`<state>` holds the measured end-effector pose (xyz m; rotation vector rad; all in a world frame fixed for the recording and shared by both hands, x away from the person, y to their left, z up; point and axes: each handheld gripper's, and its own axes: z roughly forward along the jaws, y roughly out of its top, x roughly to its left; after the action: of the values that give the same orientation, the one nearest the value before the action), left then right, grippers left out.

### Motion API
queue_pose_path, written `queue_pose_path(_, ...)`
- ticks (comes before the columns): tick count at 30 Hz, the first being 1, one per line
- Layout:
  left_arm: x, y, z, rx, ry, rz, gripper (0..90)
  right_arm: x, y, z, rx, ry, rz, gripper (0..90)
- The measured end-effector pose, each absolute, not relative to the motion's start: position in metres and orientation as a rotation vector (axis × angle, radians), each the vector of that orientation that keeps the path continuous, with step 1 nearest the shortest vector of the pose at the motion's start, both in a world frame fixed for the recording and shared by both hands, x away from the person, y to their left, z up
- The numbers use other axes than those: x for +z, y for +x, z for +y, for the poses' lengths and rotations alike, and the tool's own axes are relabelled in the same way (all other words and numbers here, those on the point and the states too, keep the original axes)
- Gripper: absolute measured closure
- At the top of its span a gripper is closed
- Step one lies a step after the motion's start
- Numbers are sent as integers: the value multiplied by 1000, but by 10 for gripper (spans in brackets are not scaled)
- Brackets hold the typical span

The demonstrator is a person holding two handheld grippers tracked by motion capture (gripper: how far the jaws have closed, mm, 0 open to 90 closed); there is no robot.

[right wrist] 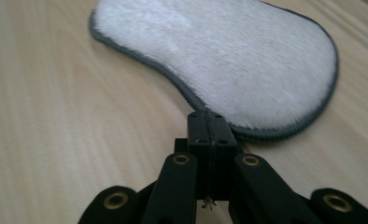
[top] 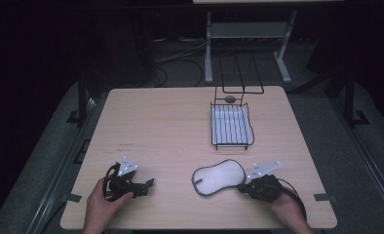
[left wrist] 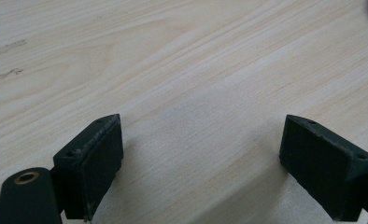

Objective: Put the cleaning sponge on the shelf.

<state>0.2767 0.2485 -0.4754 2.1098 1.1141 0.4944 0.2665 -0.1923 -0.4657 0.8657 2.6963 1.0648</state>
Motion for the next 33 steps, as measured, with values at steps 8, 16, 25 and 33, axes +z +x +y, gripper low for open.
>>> queue_pose_path(8, -475, 277, 248, 494, 2110, 1114, 128, -455, 268, -182, 1172, 849, 2661, 898)
queue_pose_path(16, -475, 277, 248, 494, 2110, 1115, 127, -446, 270, -132, 1261, 751, 2681, 898)
queue_pose_path(25, -475, 277, 248, 495, 2107, 1116, 128, -452, 279, -104, 1240, 726, 2714, 898)
queue_pose_path(33, -475, 276, 248, 496, 2106, 1117, 127, -456, 279, -105, 1208, 721, 2746, 898)
